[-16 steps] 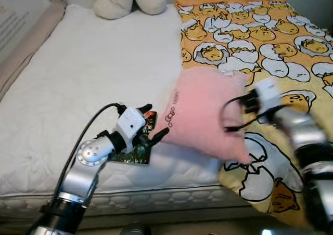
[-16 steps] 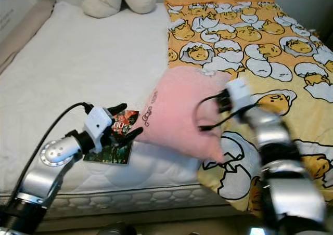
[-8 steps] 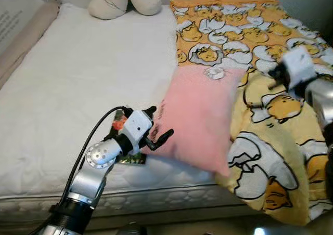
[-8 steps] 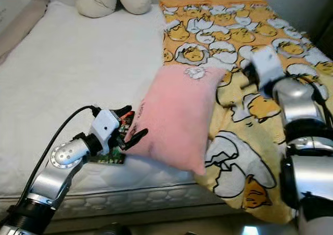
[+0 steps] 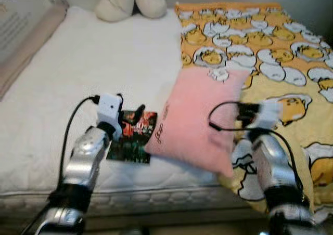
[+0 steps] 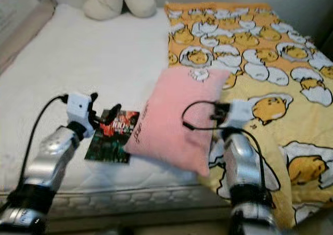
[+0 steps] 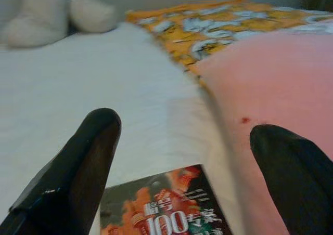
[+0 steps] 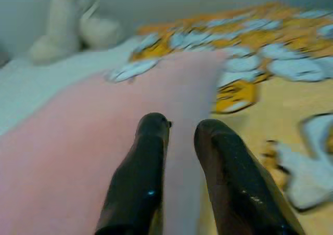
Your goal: Clean up the room
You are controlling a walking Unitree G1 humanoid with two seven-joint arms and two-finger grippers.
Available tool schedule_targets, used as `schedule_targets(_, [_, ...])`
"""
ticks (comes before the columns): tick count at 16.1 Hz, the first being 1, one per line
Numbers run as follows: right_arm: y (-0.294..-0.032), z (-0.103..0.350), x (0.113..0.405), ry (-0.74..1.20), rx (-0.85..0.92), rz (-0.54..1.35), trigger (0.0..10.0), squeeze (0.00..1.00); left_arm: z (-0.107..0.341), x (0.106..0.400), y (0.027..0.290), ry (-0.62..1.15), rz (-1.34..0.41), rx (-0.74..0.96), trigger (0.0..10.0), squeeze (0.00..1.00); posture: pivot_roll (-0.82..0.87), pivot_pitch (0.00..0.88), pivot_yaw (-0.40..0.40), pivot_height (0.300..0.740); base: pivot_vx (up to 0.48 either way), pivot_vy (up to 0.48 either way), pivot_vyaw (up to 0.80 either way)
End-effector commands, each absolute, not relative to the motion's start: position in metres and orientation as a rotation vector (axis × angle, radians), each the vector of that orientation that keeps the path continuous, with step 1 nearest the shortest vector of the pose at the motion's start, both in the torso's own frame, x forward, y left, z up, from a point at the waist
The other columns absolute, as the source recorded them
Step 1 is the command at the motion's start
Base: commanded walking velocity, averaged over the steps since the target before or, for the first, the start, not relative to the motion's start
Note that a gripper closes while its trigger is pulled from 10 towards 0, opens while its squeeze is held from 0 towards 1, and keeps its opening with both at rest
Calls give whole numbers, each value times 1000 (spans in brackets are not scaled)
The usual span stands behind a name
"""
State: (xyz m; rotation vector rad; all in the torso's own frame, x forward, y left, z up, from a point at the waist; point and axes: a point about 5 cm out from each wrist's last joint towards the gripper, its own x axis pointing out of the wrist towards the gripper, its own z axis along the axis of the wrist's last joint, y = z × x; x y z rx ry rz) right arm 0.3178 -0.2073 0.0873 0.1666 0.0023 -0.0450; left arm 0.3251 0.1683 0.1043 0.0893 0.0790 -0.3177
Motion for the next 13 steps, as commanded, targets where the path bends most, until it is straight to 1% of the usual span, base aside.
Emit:
schedule_targets(1, [-206, 82, 306, -24, 140, -94, 10000, 1000, 103, 330, 160, 81, -299, 81, 10000, 0, -7, 0, 41, 740, 0, 0, 0])
schedule_targets(2, [-199, 79, 298, -42, 71, -95, 10000, 1000, 102, 333, 153, 85, -281, 36, 10000, 0, -16, 0, 41, 740, 0, 0, 0])
schedule_targets(4, [-192, 77, 291, -28, 36, -90, 10000, 1000, 103, 334, 147, 80, -279, 10, 10000, 0, -24, 0, 38, 740, 0, 0, 0])
schedule_targets(5, [-185, 77, 289, -22, 20, -68, 10000, 0, 102, 333, 144, 78, -281, 8, 10000, 0, -25, 0, 35, 740, 0, 0, 0])
schedule_targets(6, [-180, 75, 288, -5, 21, -63, 10000, 0, 101, 333, 144, 79, -281, -5, 10000, 0, -20, 5, 30, 740, 0, 0, 0])
schedule_targets(7, [-178, 73, 288, 5, 30, -65, 10000, 0, 98, 332, 143, 86, -289, -23, 10000, 0, -14, 9, 23, 736, 0, 480, -481])
schedule_targets(8, [-175, 75, 289, -6, 7, -57, 10000, 0, 97, 330, 142, 78, -289, -2, 10000, 0, -8, 13, 19, 728, 0, 480, -450])
schedule_targets(10, [-172, 76, 289, -5, 1, -49, 10000, 0, 97, 331, 142, 77, -261, 55, 10000, 0, -5, 18, 19, 728, 0, 0, 0])
schedule_targets(13, [-167, 79, 291, -2, -8, -22, 10000, 0, 99, 334, 136, 83, -264, 39, 10000, 0, -13, 38, 20, 728, 0, 0, 0])
